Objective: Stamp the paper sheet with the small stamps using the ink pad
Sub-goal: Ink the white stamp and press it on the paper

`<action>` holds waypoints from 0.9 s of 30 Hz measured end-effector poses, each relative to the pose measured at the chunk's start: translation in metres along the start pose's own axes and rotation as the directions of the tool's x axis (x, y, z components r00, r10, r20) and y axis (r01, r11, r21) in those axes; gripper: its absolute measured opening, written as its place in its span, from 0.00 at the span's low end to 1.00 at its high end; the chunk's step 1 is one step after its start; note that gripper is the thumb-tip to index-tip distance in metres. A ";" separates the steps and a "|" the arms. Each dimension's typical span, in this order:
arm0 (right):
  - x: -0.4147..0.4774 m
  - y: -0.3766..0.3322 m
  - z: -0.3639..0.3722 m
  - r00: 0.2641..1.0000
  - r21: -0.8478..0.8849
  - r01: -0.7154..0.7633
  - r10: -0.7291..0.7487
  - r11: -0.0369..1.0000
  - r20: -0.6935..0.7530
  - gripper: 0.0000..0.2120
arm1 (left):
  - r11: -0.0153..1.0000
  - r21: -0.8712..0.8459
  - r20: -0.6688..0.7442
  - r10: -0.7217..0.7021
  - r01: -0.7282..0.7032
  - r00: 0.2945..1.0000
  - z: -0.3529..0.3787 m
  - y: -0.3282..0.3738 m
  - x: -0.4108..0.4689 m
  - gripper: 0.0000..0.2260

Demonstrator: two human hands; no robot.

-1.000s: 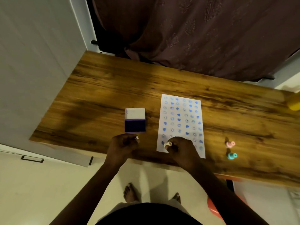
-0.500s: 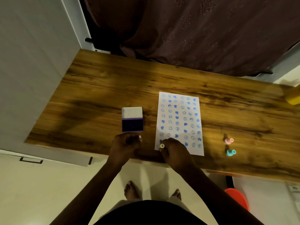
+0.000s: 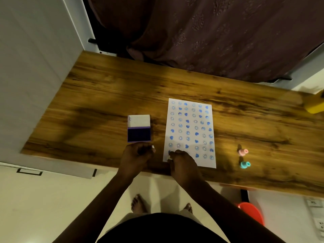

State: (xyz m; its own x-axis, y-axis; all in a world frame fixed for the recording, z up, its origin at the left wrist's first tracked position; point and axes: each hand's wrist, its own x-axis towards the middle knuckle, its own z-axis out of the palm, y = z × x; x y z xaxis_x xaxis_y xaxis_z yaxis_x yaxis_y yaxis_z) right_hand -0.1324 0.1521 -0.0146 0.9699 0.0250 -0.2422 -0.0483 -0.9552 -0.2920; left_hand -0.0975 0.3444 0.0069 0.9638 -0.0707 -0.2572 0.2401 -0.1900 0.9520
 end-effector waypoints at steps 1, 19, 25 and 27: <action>0.000 0.001 -0.001 1.000 0.011 -0.007 0.007 1.000 -0.003 0.18 | 1.000 0.004 0.001 0.004 -0.004 1.000 0.002 0.001 -0.001 0.16; -0.014 0.048 -0.087 0.951 0.965 -0.256 0.195 0.053 0.241 0.03 | 0.988 -0.113 0.110 -0.095 0.108 0.989 0.058 0.040 -0.012 0.09; -0.031 0.066 -0.103 0.985 0.966 -0.139 0.136 0.220 0.110 0.07 | 0.993 -0.108 0.181 -0.028 0.048 0.983 0.089 0.057 -0.010 0.11; -0.036 0.072 -0.109 0.990 0.964 -0.109 0.116 0.242 0.083 0.08 | 0.995 -0.096 0.204 0.002 0.018 0.979 0.097 0.062 -0.010 0.13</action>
State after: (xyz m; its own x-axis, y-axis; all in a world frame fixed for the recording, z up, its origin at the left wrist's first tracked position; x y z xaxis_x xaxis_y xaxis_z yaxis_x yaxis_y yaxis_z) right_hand -0.1445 0.0504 0.0736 0.9346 -0.0613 -0.3505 -0.3478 0.0507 -0.9362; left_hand -0.1036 0.2388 0.0522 0.9202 -0.2696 -0.2839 0.2676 -0.0961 0.9587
